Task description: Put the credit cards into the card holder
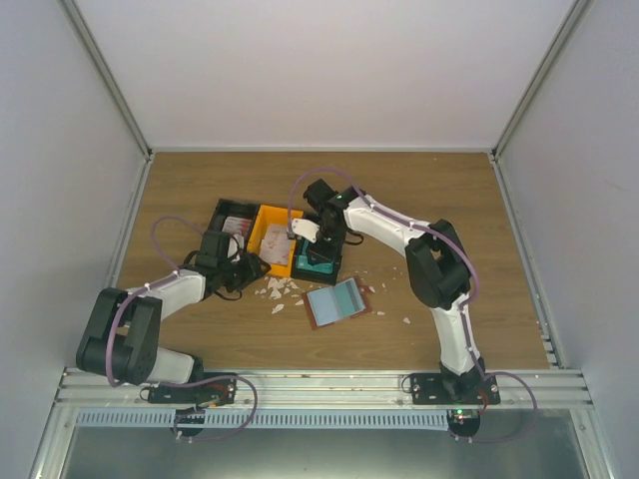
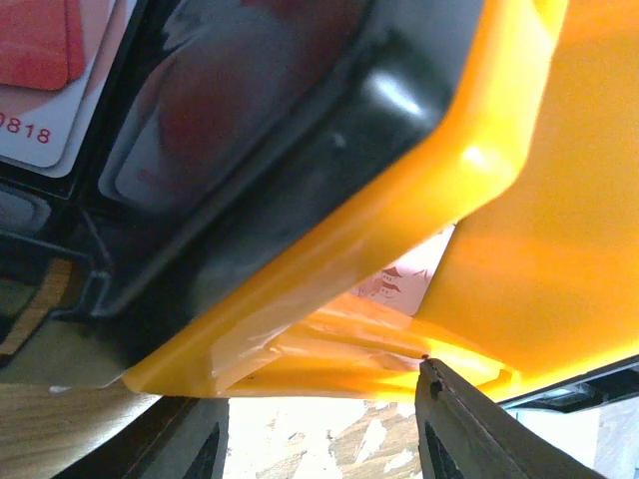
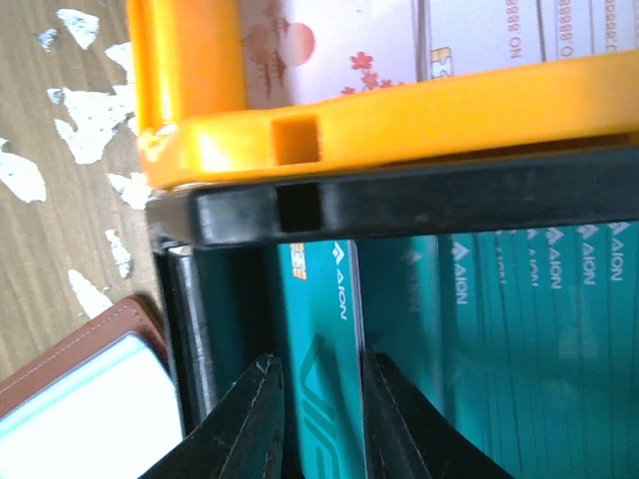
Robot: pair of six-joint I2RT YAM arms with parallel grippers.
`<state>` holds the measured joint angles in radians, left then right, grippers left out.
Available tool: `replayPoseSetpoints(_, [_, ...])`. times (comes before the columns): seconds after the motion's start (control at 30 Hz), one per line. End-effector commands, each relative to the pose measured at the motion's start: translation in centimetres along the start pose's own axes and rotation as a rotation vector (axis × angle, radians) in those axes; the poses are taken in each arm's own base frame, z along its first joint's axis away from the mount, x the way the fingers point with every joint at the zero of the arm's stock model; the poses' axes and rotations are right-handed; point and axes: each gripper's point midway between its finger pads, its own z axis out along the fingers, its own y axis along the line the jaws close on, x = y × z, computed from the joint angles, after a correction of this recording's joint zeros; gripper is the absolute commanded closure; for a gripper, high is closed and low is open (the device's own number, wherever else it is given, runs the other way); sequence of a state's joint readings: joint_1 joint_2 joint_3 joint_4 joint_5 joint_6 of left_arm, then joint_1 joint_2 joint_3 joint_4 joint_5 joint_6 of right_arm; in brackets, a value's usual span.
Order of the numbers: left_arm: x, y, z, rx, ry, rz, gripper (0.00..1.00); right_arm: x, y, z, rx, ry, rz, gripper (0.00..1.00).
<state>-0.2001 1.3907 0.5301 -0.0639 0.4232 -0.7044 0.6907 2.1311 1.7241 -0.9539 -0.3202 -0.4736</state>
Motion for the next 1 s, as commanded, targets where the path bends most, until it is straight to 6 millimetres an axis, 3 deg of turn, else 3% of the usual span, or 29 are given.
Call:
replayPoseSetpoints(0.0, [-2.2, -1.6, -0.1, 0.045, -0.062, 0.041, 0.48, -0.5, 2.6, -1.4, -0.059, -0.03, -0.019, 0.77])
replayPoseSetpoints(0.2, [-2.1, -1.6, 0.0, 0.044, -0.057, 0.038, 0.48, -0.6, 4.1, -2.0, -0.081, -0.05, -0.034, 0.76])
replayPoseSetpoints(0.7, [-2.0, -1.5, 0.0, 0.043, -0.054, 0.039, 0.48, 1.0, 3.7, 0.3, -0.084, 0.021, 0.028, 0.76])
replayPoseSetpoints(0.97, [-1.9, -1.5, 0.1, 0.041, -0.052, 0.041, 0.48, -0.7, 4.7, -1.2, -0.119, -0.061, 0.003, 0.73])
